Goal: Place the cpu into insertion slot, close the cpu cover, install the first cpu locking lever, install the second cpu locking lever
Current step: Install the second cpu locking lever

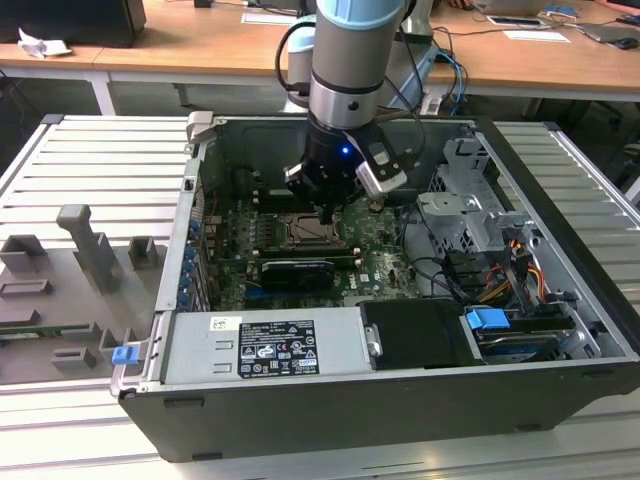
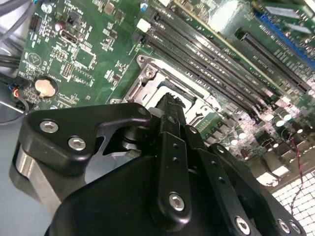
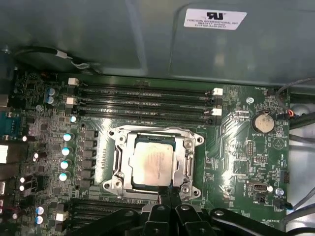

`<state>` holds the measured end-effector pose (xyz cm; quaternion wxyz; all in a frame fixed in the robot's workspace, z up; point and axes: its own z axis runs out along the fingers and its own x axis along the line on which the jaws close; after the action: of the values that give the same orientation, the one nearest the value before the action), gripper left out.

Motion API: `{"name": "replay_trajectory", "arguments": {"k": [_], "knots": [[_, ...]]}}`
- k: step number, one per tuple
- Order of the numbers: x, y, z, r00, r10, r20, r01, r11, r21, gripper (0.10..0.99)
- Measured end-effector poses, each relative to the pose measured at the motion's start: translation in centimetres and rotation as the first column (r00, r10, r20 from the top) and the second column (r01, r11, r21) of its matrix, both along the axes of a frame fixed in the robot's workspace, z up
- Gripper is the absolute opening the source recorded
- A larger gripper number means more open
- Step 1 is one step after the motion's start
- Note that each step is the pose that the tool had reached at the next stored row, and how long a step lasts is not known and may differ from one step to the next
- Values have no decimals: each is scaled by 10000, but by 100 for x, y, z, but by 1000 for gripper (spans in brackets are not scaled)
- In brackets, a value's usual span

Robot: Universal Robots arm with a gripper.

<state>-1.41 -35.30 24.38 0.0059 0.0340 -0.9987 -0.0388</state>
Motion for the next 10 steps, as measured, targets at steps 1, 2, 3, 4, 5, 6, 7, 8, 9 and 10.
{"name": "replay_trajectory", "arguments": {"k": [1, 2, 3, 4, 5, 6, 7, 8, 9, 10], "knots": [[0, -30, -1, 10000, 0, 0, 0, 10000, 1, 106], [0, -47, -2, 10000, 0, 0, 0, 10000, 2, 106], [0, -76, -3, 10000, -1, 0, 1, 10000, 3, 106], [0, -112, -6, 10000, 1, 0, -1, 10000, 8, 106], [-10, -151, -12, 10000, -1, 0, 1, 10000, 12, 106], [-38, -165, -18, 10000, -2, 0, 2, 10000, 18, 106], [-66, -168, -26, 10000, 1, 2, -1, 10000, 20, 106], [-130, -171, -40, 10000, 0, 0, 0, 10000, 19, 106], [-183, -171, -52, 10000, 1, 1, -1, 10000, 19, 106], [-275, -171, -78, 10000, 0, 0, 0, 10000, 19, 106]]}}
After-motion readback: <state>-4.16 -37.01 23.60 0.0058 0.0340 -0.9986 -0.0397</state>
